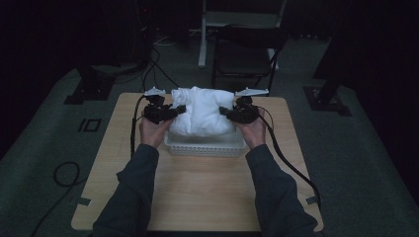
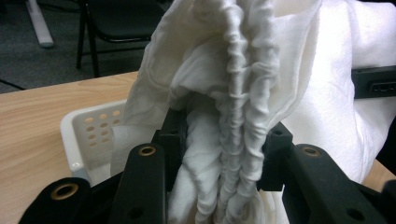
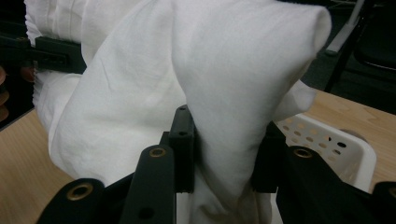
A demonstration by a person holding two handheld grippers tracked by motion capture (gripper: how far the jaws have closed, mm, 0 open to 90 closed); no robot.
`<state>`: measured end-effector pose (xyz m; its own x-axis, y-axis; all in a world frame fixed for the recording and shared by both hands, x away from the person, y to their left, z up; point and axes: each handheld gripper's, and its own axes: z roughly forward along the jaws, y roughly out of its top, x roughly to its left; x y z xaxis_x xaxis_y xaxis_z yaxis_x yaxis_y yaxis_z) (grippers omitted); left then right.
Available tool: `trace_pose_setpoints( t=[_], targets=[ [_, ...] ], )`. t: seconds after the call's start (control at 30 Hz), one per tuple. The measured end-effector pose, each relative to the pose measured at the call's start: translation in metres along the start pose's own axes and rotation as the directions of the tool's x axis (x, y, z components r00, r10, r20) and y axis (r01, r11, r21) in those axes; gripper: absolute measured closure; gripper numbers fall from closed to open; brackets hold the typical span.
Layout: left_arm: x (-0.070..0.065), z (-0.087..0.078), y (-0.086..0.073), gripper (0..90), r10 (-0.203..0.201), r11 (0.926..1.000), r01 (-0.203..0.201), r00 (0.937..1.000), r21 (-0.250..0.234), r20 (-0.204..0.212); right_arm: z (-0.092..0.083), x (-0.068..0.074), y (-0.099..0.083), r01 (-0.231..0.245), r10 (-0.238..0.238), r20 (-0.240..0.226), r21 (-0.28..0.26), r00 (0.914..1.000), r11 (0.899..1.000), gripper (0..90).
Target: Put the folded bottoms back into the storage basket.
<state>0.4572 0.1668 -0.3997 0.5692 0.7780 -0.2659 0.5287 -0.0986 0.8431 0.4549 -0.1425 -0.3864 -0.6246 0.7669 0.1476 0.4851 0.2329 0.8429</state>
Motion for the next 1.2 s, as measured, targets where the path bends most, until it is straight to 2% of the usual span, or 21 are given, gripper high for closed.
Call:
trace_pose_setpoints(
  t=[0.27,0.47,0.8,1.0,1.2],
  targets=[
    [0.009,0.006,0.008,62.4,-0.010,0.9999,0.009,0.9997,-0.010,-0.023,0.016,-0.006,0.008,-0.010,0.010,0.008,-0.014,0.9999,1.000,67.7],
    [0.019,0.022,0.006,62.5,-0.027,0.9993,0.028,0.9981,0.023,-0.055,0.034,-0.015,0.004,-0.038,0.038,0.014,0.011,0.9992,0.999,67.7],
    [0.028,0.032,0.004,62.5,-0.043,0.9985,0.046,0.9956,0.031,-0.083,0.052,-0.022,0.001,-0.069,0.068,0.017,0.019,0.9975,0.997,67.7],
    [0.030,0.040,-0.003,62.5,-0.048,0.9971,0.053,0.9944,0.055,-0.094,0.061,-0.025,-0.005,-0.071,0.069,0.029,0.058,0.9972,0.996,67.5],
    [0.029,0.046,-0.013,62.4,-0.032,0.9952,0.041,0.9946,0.089,-0.099,0.064,-0.027,-0.013,-0.086,0.083,0.033,0.101,0.9960,0.991,67.2]
  ],
)
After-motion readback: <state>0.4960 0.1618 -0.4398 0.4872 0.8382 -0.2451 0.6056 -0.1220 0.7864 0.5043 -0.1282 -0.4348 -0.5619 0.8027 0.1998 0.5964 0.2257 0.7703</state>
